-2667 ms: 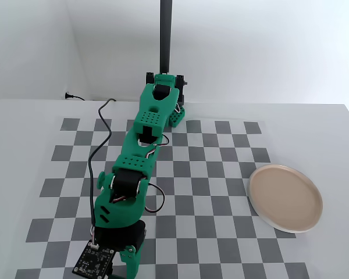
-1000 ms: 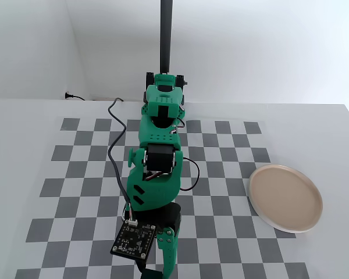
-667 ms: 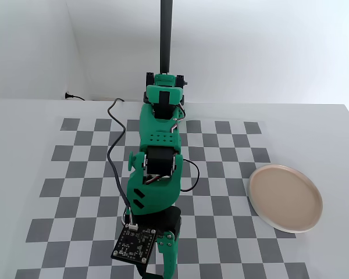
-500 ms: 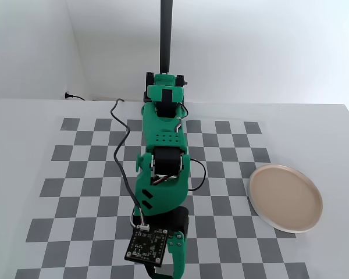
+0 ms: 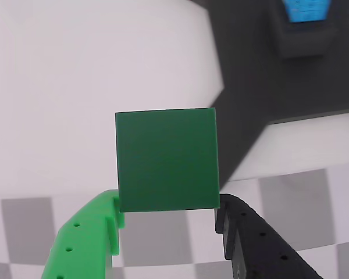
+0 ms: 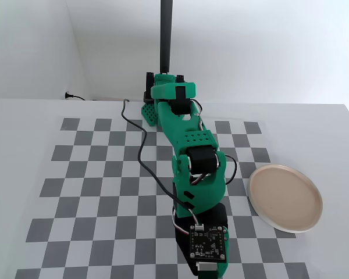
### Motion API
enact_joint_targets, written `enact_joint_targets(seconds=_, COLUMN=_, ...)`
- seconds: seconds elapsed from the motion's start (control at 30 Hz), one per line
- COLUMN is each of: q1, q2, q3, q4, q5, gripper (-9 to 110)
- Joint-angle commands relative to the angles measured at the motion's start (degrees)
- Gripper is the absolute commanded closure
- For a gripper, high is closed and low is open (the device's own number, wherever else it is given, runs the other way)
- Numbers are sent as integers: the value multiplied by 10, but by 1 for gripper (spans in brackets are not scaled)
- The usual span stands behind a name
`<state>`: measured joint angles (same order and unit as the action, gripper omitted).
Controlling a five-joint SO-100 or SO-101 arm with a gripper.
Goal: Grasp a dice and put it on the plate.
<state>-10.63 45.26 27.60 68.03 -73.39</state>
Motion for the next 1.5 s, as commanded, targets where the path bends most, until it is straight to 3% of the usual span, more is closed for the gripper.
enact_joint_targets(seconds=0.0, q1=-29, q2=97, q3=4, q4=1, q5=4, gripper=106)
enact_joint_targets(seconds=0.93, q1=-214, q2=314, q3=388, q4=-120, q5=-28, gripper=106)
enact_joint_targets(seconds=1.47, q1=-316, q2=337, q3=491, q4=-176, q5=-43, gripper=106)
